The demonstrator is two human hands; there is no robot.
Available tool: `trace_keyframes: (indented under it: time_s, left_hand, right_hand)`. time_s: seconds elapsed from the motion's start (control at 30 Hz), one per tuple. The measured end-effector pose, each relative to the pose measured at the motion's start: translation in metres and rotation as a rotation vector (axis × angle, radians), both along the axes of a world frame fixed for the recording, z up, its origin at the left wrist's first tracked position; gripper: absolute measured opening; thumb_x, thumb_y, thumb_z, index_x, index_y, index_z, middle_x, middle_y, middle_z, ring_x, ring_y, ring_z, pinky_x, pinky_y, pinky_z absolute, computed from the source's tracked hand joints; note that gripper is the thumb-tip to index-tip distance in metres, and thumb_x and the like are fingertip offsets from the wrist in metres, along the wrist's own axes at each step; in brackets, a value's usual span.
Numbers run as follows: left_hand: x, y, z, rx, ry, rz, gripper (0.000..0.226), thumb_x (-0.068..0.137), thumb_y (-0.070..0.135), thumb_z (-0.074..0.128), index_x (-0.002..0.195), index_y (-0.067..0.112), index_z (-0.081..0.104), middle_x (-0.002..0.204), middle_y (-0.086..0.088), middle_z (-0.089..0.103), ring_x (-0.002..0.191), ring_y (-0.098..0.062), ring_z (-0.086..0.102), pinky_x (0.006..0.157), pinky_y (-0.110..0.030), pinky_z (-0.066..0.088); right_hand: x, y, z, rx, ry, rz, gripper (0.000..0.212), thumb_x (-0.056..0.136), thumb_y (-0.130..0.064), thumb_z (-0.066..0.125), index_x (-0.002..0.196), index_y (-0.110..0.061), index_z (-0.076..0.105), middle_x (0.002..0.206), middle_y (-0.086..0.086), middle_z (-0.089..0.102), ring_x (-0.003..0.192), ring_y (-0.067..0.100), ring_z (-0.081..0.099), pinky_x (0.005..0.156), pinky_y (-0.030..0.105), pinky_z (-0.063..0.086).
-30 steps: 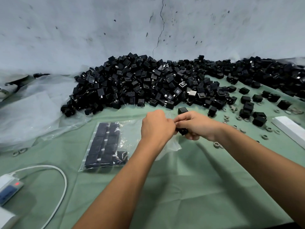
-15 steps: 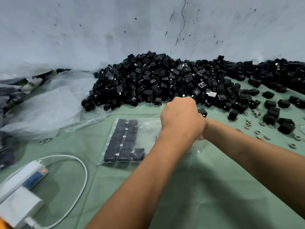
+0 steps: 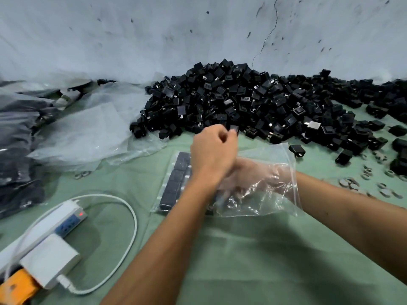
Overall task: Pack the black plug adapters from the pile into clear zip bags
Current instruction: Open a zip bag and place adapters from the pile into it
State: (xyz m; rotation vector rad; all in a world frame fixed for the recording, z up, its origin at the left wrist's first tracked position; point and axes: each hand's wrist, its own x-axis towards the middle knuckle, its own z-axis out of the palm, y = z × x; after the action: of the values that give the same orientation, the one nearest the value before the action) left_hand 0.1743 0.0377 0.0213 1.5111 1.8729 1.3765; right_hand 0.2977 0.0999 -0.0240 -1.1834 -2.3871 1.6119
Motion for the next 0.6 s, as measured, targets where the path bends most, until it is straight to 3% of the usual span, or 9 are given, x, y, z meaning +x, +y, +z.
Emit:
trace_keyframes:
  time_s: [0.1,0.17,0.27,0.37,0.43,0.5,0.6]
  left_hand:
    - [-0.043,0.008,-0.021,-0.076,-0.046,0.161,0.040,0.100,0.030,0.058,0.065,0.011,0.055,0.058,0.003,0.052,0.054,-0.013,0.044,0.054,-0.029,0.035]
    - [-0.062,0.009,-0.031,-0.088,-0.074,0.218,0.041,0.098,0.031,0.058,0.065,0.009,0.053,0.060,-0.003,0.055,0.058,-0.018,0.049,0.057,-0.033,0.037]
    - [-0.076,0.008,-0.038,-0.064,-0.091,0.228,0.038,0.098,0.031,0.058,0.068,0.007,0.058,0.063,-0.004,0.061,0.061,-0.021,0.054,0.059,-0.034,0.042]
    - [-0.079,0.008,-0.040,-0.036,-0.095,0.230,0.036,0.098,0.031,0.058,0.076,0.002,0.064,0.071,-0.012,0.068,0.067,-0.031,0.062,0.065,-0.043,0.050]
    - [-0.079,0.009,-0.041,-0.016,-0.091,0.226,0.037,0.098,0.030,0.059,0.075,0.001,0.064,0.071,-0.013,0.068,0.063,-0.026,0.058,0.064,-0.041,0.050]
    - [-0.078,0.009,-0.042,-0.013,-0.084,0.219,0.038,0.099,0.030,0.059,0.073,0.002,0.063,0.070,-0.012,0.067,0.063,-0.021,0.056,0.063,-0.039,0.047]
    - [-0.076,0.008,-0.043,-0.021,-0.083,0.197,0.037,0.099,0.031,0.058,0.072,0.005,0.063,0.070,-0.009,0.068,0.071,-0.028,0.065,0.069,-0.042,0.052]
  right_hand:
    - [-0.011,-0.006,0.008,-0.047,-0.034,0.052,0.020,0.100,-0.021,0.068,0.116,-0.010,0.065,0.104,0.017,0.077,0.089,0.040,0.076,0.065,0.043,0.063]
    - [-0.015,-0.013,0.015,-0.039,-0.031,0.070,0.023,0.099,-0.023,0.067,0.114,-0.005,0.067,0.102,0.013,0.079,0.094,0.041,0.075,0.084,0.055,0.061]
    - [-0.017,-0.017,0.022,-0.040,0.001,0.127,0.016,0.099,-0.014,0.065,0.106,0.000,0.069,0.094,0.010,0.080,0.087,0.028,0.078,0.084,0.051,0.061]
    - [-0.019,-0.016,0.018,-0.061,-0.006,0.116,0.025,0.100,-0.011,0.064,0.110,0.012,0.065,0.099,0.023,0.075,0.088,0.039,0.073,0.087,0.063,0.055]
    - [-0.020,-0.013,0.008,-0.033,-0.028,0.045,0.018,0.097,-0.014,0.070,0.107,0.001,0.069,0.093,0.014,0.077,0.080,0.026,0.076,0.073,0.040,0.063]
    - [-0.020,-0.013,0.000,0.005,-0.028,-0.016,0.006,0.094,-0.013,0.074,0.100,-0.013,0.072,0.081,-0.003,0.075,0.064,0.006,0.071,0.059,0.018,0.056]
    - [-0.021,-0.011,-0.003,0.049,-0.032,-0.025,0.007,0.092,-0.018,0.076,0.097,-0.017,0.072,0.077,-0.007,0.075,0.062,0.001,0.069,0.059,0.016,0.055]
